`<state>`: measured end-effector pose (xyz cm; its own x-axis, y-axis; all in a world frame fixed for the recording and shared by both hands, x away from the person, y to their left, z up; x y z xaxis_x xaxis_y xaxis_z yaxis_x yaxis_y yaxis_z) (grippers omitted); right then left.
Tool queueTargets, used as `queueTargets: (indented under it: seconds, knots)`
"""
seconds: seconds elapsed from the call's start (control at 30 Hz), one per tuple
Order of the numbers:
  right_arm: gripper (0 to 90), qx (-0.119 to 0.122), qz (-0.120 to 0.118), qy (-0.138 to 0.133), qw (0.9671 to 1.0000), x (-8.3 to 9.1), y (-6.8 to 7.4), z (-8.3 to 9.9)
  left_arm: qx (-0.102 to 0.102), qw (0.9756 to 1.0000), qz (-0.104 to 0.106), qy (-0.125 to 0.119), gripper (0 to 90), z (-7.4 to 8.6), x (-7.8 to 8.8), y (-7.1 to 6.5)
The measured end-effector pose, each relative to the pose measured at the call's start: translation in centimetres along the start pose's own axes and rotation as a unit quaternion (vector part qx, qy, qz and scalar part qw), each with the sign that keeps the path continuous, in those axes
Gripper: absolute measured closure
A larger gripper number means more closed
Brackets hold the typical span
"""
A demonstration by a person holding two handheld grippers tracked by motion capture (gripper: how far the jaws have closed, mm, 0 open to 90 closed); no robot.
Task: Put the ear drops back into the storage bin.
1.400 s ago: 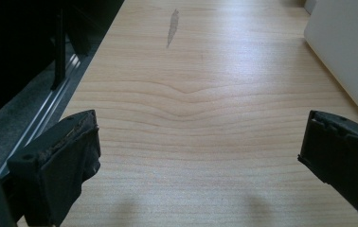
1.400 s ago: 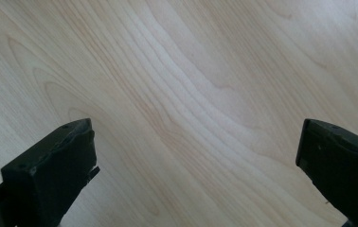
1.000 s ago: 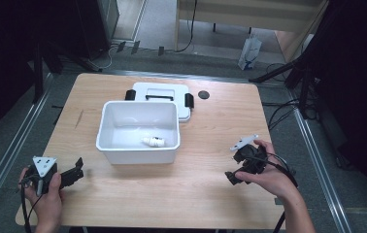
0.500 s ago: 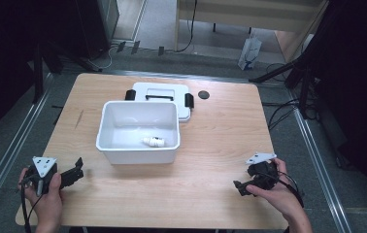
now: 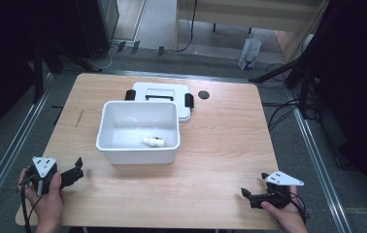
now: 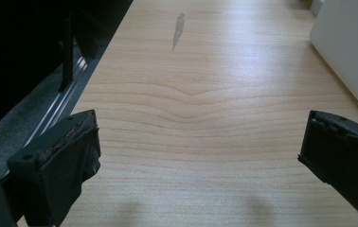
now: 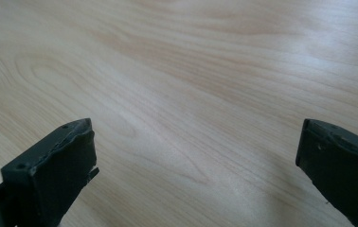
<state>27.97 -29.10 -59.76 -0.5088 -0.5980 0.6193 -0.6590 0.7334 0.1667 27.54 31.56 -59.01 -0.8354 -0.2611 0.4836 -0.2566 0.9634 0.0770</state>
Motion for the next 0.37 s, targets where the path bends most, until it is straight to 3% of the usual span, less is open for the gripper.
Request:
queueTargets:
  seconds: [0.07,0.17,0.37]
  knots:
    - [0.0,-0.027,-0.004,-0.036,0.999,0.6,-0.4,0.1,-0.003,1.0,0.0,-0.002,0.1,0.0,0.0,-0.1]
    - [0.0,-0.047,0.001,-0.078,0.9958,1.5,-0.9,-0.3,-0.006,1.0,-0.002,-0.002,0.1,0.0,0.0,-0.1]
    - [0.0,-0.056,0.01,-0.09,0.9943,1.4,-1.1,-0.4,-0.009,0.9999,-0.006,-0.001,0.1,0.0,0.0,-0.1]
Point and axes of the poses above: each handheld gripper's, and its own axes: x roughly backward along the jaws, z roughly out of its underside, y roughly to its left, the point moved 8 cm from there along -x, roughly forward along the jaws, and after that the axes turned 9 degrees about -z, right-handed, at the moved point
